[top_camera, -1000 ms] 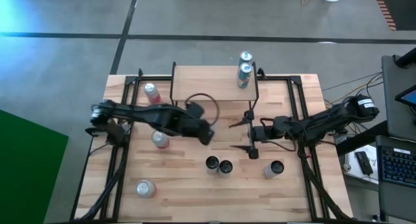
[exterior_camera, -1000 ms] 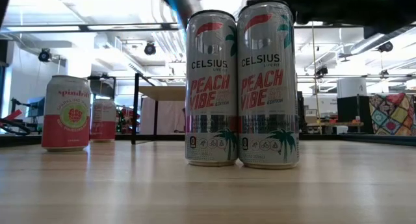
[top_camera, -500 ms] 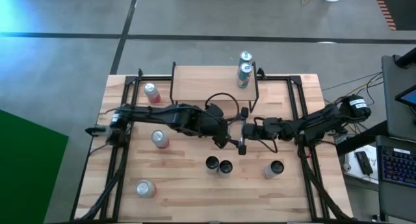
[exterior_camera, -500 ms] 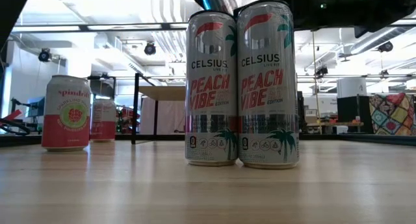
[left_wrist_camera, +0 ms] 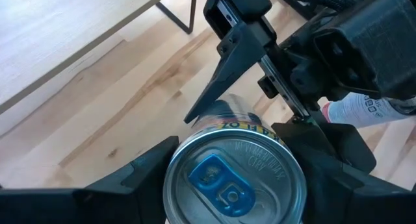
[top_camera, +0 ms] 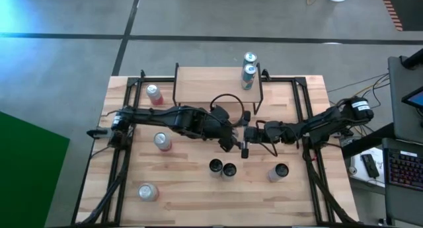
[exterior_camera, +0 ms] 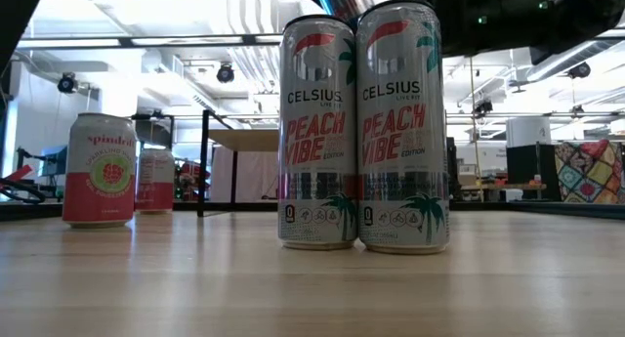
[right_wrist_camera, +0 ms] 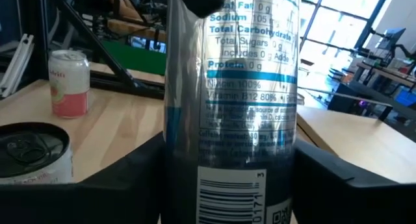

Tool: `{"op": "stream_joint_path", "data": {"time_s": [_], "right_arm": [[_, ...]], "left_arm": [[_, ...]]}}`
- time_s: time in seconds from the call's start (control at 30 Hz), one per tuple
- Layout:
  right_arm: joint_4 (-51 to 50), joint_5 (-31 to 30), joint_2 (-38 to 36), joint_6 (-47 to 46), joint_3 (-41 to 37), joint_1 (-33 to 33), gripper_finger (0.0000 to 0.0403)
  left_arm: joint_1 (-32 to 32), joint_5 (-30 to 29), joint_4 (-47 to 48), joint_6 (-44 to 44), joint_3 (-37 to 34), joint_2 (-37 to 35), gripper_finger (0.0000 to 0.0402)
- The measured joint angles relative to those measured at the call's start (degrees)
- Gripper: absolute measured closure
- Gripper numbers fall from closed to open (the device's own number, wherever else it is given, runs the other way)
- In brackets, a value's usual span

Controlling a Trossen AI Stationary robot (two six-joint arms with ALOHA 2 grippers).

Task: Place canned beverage on shelf
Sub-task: Put the blue soda can on the shelf aligned with the other blue soda cans

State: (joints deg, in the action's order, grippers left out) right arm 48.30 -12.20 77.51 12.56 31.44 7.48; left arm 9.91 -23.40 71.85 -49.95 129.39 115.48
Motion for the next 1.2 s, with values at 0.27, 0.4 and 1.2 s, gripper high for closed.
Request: {"op": "stream_joint_path", "data": {"time_s": [0.27,0.4,1.2], "right_arm": [[-2.24,5.05,-0.83,-3.89,-0.06,-0.85,0.0175],[-2.55,16.25,-0.85,-9.64,-0.52,-4.42,0.0170],[29.20,37.18,-1.28,-22.03,-16.04,-12.14,0.0172]], "left_arm": [[0.13,-1.40,-0.37,5.33,0.11,0.07,0.0121],[1.90,-9.85,-0.58,10.79,0.35,-0.25,0.0084],[9.21,-23.42,-19.46,12.29,-29.94,-6.92,0.0056]]}}
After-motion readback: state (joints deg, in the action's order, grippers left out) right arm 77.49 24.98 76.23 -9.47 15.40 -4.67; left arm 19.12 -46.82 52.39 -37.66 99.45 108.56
